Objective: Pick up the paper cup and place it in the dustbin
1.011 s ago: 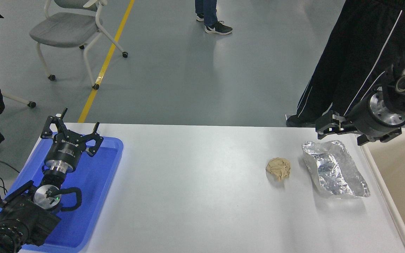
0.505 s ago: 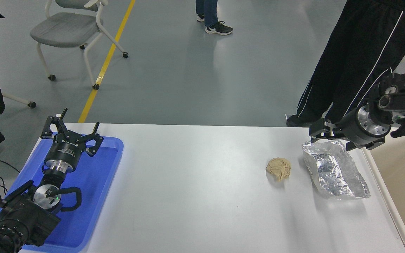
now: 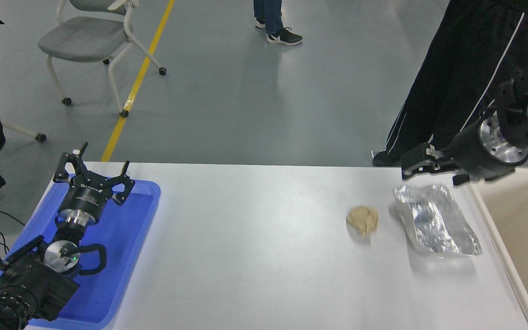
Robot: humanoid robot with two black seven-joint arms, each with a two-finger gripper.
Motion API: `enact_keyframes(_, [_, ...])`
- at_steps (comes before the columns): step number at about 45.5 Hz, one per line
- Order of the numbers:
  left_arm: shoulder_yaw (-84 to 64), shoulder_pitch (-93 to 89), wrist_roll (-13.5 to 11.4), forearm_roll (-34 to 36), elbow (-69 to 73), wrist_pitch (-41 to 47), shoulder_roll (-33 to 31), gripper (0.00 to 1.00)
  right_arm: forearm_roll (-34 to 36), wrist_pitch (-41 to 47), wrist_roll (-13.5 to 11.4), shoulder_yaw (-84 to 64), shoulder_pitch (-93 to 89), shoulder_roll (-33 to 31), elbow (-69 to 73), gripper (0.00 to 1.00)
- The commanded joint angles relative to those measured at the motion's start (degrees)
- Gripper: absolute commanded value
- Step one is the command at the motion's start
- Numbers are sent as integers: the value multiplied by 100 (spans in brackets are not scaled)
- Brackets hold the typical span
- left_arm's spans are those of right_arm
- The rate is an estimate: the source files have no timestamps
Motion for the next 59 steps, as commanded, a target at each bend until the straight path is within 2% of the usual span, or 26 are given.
enact_keyframes(1, [0, 1, 0, 0, 1, 0, 0, 100, 14, 899, 5, -161, 1492, 75, 410, 100])
enact_keyframes(16, [0, 10, 0, 0, 1, 0, 0, 100, 49, 1049, 5, -161, 1704, 357, 454, 100])
enact_keyframes(59, [0, 10, 0, 0, 0, 0, 0, 100, 436, 1040, 5, -170, 1695, 225, 278, 100])
